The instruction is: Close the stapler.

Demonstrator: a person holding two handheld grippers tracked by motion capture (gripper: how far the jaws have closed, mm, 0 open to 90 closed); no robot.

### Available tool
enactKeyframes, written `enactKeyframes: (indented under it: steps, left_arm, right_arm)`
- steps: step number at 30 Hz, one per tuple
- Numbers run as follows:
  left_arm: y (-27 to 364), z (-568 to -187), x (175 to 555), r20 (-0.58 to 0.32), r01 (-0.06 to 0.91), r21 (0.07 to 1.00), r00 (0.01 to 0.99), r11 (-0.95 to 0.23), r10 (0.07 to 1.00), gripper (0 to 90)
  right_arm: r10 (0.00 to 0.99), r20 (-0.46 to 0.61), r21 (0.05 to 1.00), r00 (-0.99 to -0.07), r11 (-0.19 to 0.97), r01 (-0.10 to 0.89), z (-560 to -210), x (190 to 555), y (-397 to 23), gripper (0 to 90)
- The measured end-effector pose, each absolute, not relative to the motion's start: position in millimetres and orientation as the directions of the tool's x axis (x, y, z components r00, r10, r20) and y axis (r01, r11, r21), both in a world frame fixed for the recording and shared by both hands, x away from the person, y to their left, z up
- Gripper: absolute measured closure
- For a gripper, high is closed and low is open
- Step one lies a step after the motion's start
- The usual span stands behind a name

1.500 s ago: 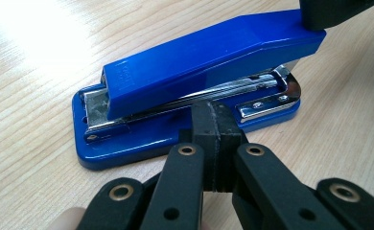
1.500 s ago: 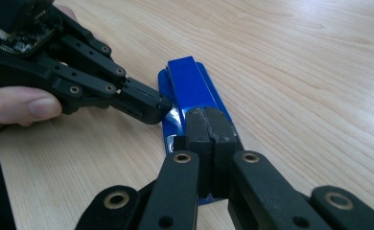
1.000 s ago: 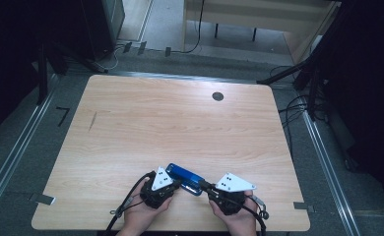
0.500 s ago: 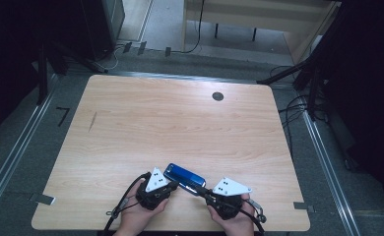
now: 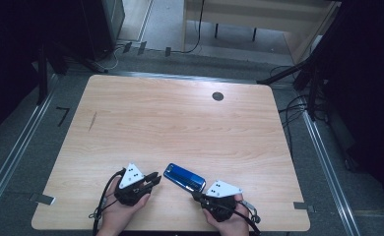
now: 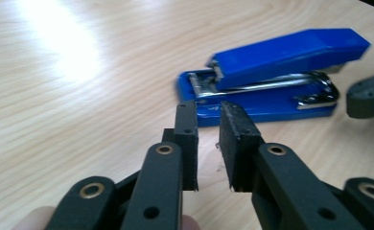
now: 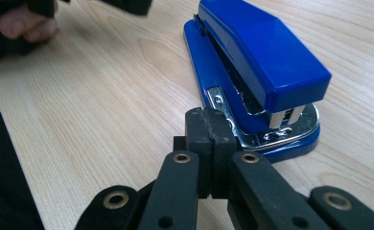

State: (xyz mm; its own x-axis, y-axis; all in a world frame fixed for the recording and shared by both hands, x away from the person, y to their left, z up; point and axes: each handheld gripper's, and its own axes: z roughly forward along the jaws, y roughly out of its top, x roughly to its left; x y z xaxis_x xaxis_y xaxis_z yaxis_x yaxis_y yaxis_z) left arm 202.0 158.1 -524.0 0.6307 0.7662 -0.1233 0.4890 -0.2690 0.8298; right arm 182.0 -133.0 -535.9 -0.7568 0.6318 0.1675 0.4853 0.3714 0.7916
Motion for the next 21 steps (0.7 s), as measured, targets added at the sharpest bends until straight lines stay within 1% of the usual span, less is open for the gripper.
enactKeyframes:
  steps: [2, 4, 5, 6, 7, 9, 12, 15, 17, 19, 21]
  left_arm:
    - [162, -523, 203, -0.124, 0.488, 0.833, 0.624, -0.260, 0.772, 76.6]
    - [169, -522, 204, -0.127, 0.489, 0.838, 0.607, -0.243, 0.784, 72.9]
    - [173, -522, 205, -0.127, 0.489, 0.840, 0.598, -0.235, 0.791, 72.9]
    - [176, -522, 205, -0.121, 0.488, 0.842, 0.587, -0.230, 0.801, 69.0]
    - [181, -522, 206, -0.121, 0.487, 0.845, 0.577, -0.221, 0.808, 69.0]
    - [190, -521, 207, -0.133, 0.495, 0.847, 0.552, -0.195, 0.823, 66.9]
    - [202, -521, 207, -0.150, 0.499, 0.853, 0.517, -0.154, 0.843, 60.6]
    - [214, -523, 206, -0.199, 0.514, 0.853, 0.484, -0.093, 0.852, 55.6]
    - [221, -524, 205, -0.204, 0.507, 0.859, 0.461, -0.068, 0.863, 51.9]
    - [228, -523, 202, -0.190, 0.500, 0.863, 0.448, -0.069, 0.874, 48.0]
    - [236, -522, 198, -0.172, 0.486, 0.871, 0.445, -0.076, 0.879, 46.2]
  right_arm:
    - [0.633, 0.167, 0.789, -0.756, 0.374, 0.488, -536, 182, -132, 90.0]
    - [0.634, 0.156, 0.786, -0.757, 0.384, 0.484, -537, 182, -132, 90.0]
    - [0.634, 0.156, 0.786, -0.757, 0.384, 0.484, -537, 182, -132, 90.0]
    - [0.640, 0.153, 0.785, -0.753, 0.385, 0.486, -538, 183, -132, 90.0]
    - [0.640, 0.153, 0.785, -0.753, 0.385, 0.486, -538, 183, -132, 90.0]
    - [0.645, 0.146, 0.783, -0.750, 0.388, 0.486, -539, 184, -132, 90.0]
    - [0.649, 0.145, 0.780, -0.747, 0.390, 0.490, -539, 184, -133, 90.0]
    - [0.646, 0.147, 0.779, -0.749, 0.391, 0.491, -540, 185, -133, 90.0]
    - [0.645, 0.141, 0.779, -0.751, 0.396, 0.486, -540, 185, -133, 90.0]
    - [0.646, 0.139, 0.779, -0.751, 0.397, 0.486, -540, 185, -133, 90.0]
    - [0.645, 0.139, 0.779, -0.751, 0.397, 0.485, -541, 185, -133, 90.0]
